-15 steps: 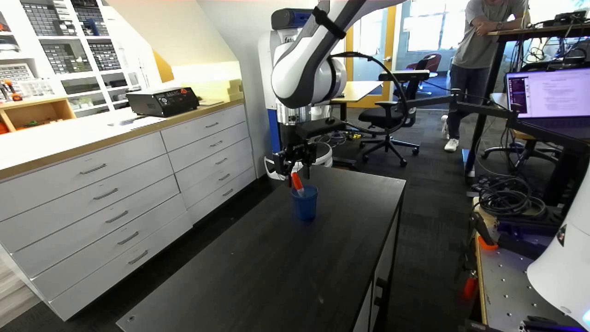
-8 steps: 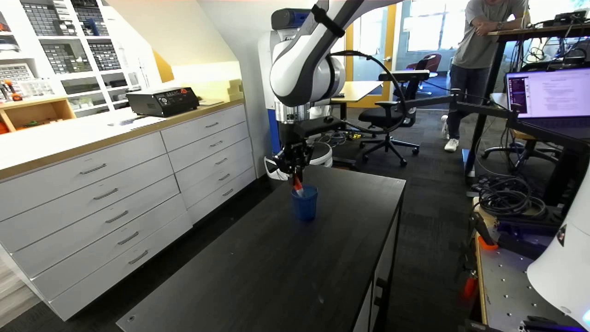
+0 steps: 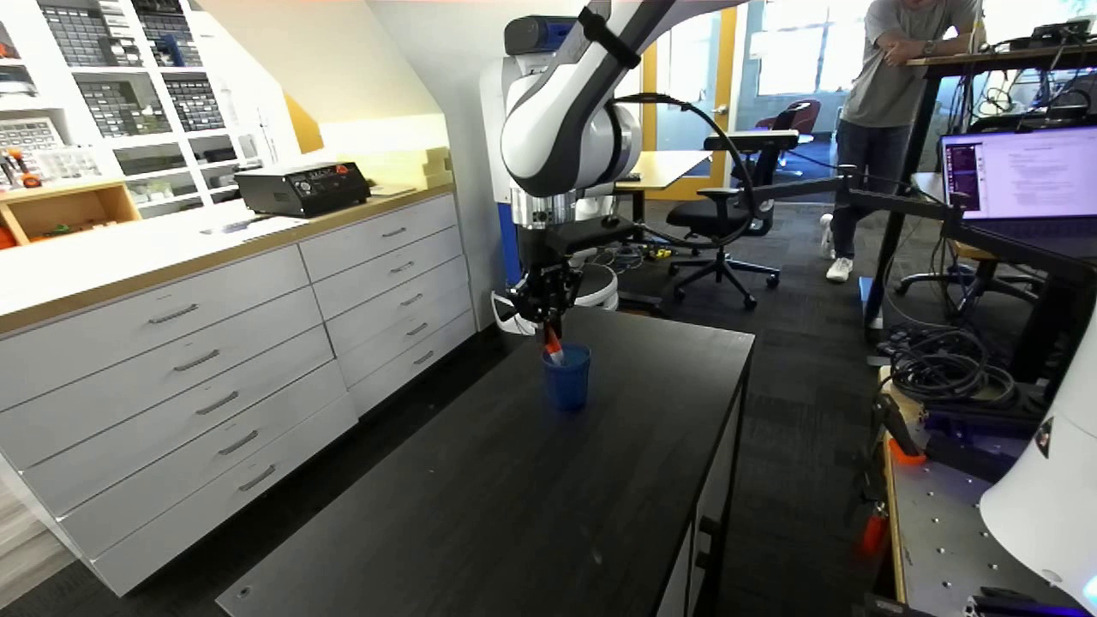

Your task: Put the marker on the table

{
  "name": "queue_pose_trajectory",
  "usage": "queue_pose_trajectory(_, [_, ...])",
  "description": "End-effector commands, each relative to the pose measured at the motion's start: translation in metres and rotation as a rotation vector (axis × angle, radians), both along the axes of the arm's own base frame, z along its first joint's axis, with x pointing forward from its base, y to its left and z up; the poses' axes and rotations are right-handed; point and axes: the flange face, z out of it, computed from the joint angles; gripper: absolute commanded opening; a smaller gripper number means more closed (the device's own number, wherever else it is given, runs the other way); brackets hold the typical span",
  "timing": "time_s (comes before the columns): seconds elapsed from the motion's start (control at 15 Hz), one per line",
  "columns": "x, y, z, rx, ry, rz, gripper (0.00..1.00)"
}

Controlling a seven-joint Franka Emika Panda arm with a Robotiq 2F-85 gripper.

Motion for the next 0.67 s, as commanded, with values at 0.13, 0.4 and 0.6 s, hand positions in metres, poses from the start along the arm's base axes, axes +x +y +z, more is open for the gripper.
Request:
queue_pose_trajectory(0.13, [0.002, -0.001, 0.016, 0.014, 0.023, 0.005, 0.07])
queue_pose_trajectory(0.4, [0.006, 0.000, 0.027, 0.014, 0.019, 0.010, 0.07])
queue_pose_trajectory(0.6, [0.009, 0.001, 0.034, 0.011, 0.012, 0.015, 0.07])
